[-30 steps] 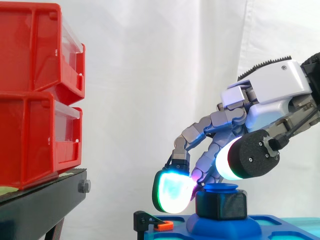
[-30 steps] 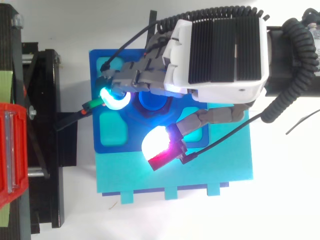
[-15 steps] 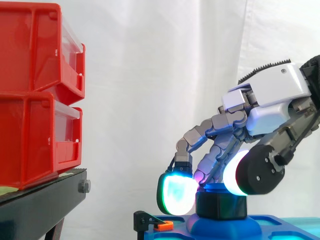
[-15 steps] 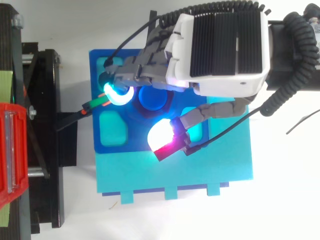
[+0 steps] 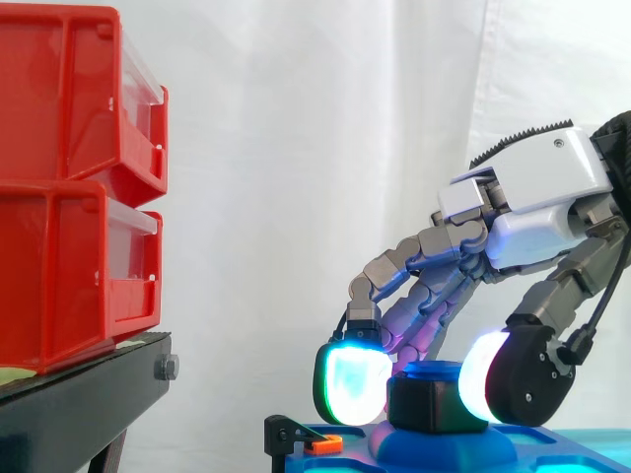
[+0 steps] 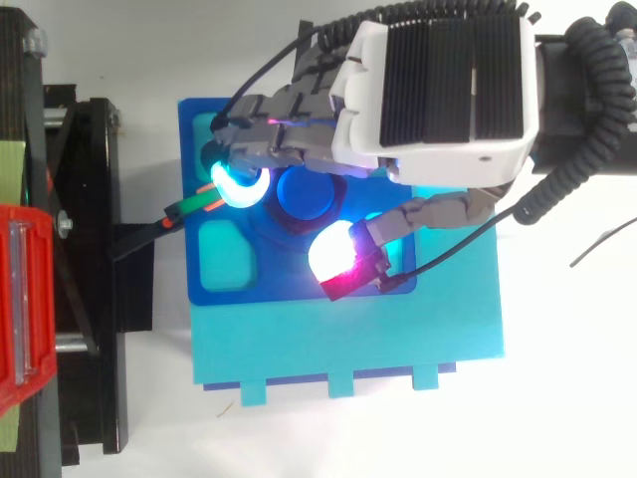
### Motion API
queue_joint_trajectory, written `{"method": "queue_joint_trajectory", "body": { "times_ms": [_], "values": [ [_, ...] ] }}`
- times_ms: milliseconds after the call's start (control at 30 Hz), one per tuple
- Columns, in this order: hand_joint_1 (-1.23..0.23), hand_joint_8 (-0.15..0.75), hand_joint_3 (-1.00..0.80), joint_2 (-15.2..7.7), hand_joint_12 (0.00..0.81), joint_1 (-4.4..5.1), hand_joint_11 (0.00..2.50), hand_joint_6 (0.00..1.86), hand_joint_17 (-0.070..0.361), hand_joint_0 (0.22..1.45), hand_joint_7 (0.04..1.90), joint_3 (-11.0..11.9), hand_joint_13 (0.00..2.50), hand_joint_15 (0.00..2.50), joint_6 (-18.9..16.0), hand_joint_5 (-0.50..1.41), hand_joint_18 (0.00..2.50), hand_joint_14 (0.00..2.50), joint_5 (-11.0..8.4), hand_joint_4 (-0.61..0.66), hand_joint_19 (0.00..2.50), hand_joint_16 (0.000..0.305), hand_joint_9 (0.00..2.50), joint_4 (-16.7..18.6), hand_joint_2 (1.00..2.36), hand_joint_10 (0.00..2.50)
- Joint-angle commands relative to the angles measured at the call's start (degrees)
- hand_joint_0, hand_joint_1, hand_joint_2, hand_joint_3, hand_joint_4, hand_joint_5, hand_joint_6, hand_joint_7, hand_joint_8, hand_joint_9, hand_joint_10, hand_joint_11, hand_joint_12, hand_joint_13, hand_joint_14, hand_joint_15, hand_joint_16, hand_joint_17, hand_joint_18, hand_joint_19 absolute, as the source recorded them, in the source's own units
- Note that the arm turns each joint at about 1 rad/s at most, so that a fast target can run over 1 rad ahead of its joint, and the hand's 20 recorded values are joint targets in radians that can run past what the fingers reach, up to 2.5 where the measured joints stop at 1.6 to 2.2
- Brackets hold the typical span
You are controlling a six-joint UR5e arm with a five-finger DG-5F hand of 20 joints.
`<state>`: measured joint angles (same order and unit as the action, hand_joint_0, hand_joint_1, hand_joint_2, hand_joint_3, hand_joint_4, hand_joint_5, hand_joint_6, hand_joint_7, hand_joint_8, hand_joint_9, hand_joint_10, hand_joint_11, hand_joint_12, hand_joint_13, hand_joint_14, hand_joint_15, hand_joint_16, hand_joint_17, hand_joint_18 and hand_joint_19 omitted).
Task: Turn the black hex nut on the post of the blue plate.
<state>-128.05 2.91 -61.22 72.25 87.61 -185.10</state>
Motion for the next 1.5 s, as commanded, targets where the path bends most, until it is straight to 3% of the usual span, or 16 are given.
{"method": "queue_joint_trajectory", "body": {
  "times_ms": [0,1100,1467],
  "values": [
    [-0.8,0.258,-0.34,0.0,0.397,-0.01,0.07,0.5,0.13,0.55,0.96,0.04,0.59,0.16,0.0,-0.25,0.57,0.01,0.01,0.16,0.33,0.058,0.41,0.0,1.01,0.0],
    [-0.83,0.266,-0.41,0.0,0.401,-0.19,0.1,0.5,0.125,0.54,0.97,-0.75,0.62,0.18,0.0,-0.24,0.58,0.01,0.01,0.19,0.33,0.055,0.42,0.44,1.01,0.0],
    [-0.88,0.248,-0.43,0.0,0.394,-0.19,0.1,0.5,0.123,0.58,0.92,-0.84,0.59,0.18,0.09,-0.26,0.57,0.01,0.01,0.13,0.32,0.055,0.38,0.44,1.01,0.0]
  ]
}}
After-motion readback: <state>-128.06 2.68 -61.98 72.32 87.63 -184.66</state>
